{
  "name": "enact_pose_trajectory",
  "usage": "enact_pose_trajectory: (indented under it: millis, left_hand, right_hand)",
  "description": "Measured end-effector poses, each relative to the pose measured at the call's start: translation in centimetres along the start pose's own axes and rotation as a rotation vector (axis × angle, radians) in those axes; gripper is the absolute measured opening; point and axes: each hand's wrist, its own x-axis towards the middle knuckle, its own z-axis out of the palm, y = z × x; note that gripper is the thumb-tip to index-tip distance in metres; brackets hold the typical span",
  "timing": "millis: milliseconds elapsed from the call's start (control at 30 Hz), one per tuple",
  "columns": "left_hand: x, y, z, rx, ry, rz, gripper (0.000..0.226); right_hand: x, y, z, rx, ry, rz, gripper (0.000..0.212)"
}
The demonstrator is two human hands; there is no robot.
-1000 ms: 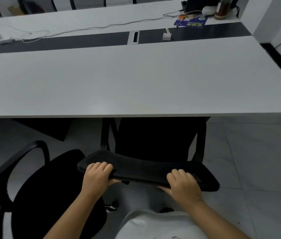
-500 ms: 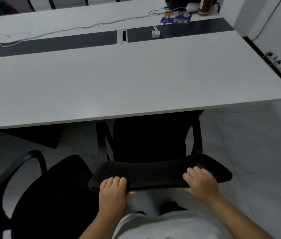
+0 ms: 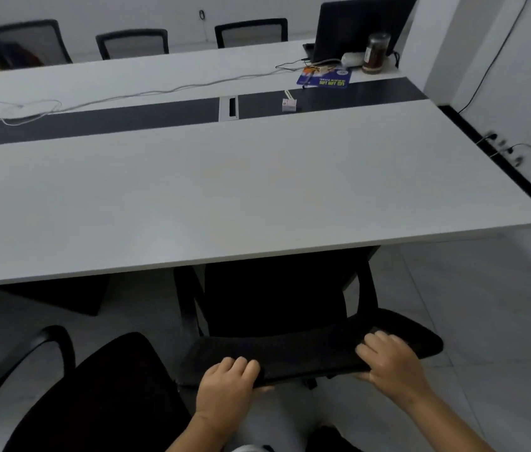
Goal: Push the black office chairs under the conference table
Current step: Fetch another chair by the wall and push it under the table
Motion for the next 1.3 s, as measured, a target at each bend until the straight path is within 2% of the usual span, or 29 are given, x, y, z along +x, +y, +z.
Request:
enact_pose_trajectory:
  millis: [100,200,433,600,733,767,833,900,967,1000,1100,1200,1267,1300]
  left_hand:
    - [1.5,-0.9,0.3,-0.009,0.004,-0.007,0.050]
    - [3.5,-2.1,0.5,-0.014,0.001,-0.045,0.035]
    - [8.8,-5.8,1.3,0.066,-0.039,-0.023,0.045]
    - [13.1,-7.3,2.7,0.037,-0.005,-0.039,0.054]
    - [11.9,-8.1,2.9,0.016,0.057,0.015,0.072]
    - [11.8,-8.2,2.9,0.030,0.081,0.008,0.070]
    - [11.6,-8.5,2.8,0.042,0.126,0.028,0.050]
    - [11.1,-8.2,2.6,0.033,0.144,-0.030,0.040]
    - [10.6,-6.6,3.1,0.074,0.132,-0.109,0.043]
    - [10.1,-5.0,3.6,0.110,0.143,-0.165,0.045]
    - [9.9,-5.3,4.3,0.063,0.107,-0.170,0.044]
    - [10.9,-6.8,3.8,0.093,0.086,-0.169,0.046]
    - [10.7,-7.0,4.0,0.022,0.110,-0.256,0.051]
    - [10.4,-6.5,4.1,-0.014,0.118,-0.298,0.047]
  right_hand:
    - [1.8,0.4,0.4,-0.003,-0.004,-0.010,0.035]
    - [3.8,1.0,1.2,0.034,-0.014,0.013,0.035]
    - [8.7,2.6,4.0,-0.019,-0.059,0.008,0.045]
    - [12.7,5.2,5.5,0.022,-0.067,0.039,0.065]
    - [11.4,4.1,5.6,-0.036,-0.015,-0.041,0.047]
    - [11.2,4.2,5.6,-0.049,-0.009,-0.046,0.045]
    - [11.4,4.0,5.4,-0.075,0.015,-0.034,0.044]
    - [11.8,4.2,5.8,-0.117,0.056,-0.059,0.045]
    - [12.1,5.6,6.1,-0.038,0.075,-0.128,0.049]
    - [12.1,6.6,6.5,0.009,0.029,-0.184,0.052]
    - [12.8,6.6,6.9,-0.009,0.036,-0.186,0.055]
    - [13.0,5.2,6.3,0.000,-0.042,-0.125,0.053]
    - [12.9,4.2,5.9,-0.010,-0.125,-0.049,0.046]
    - [12.5,3.8,5.9,0.006,-0.154,-0.017,0.043]
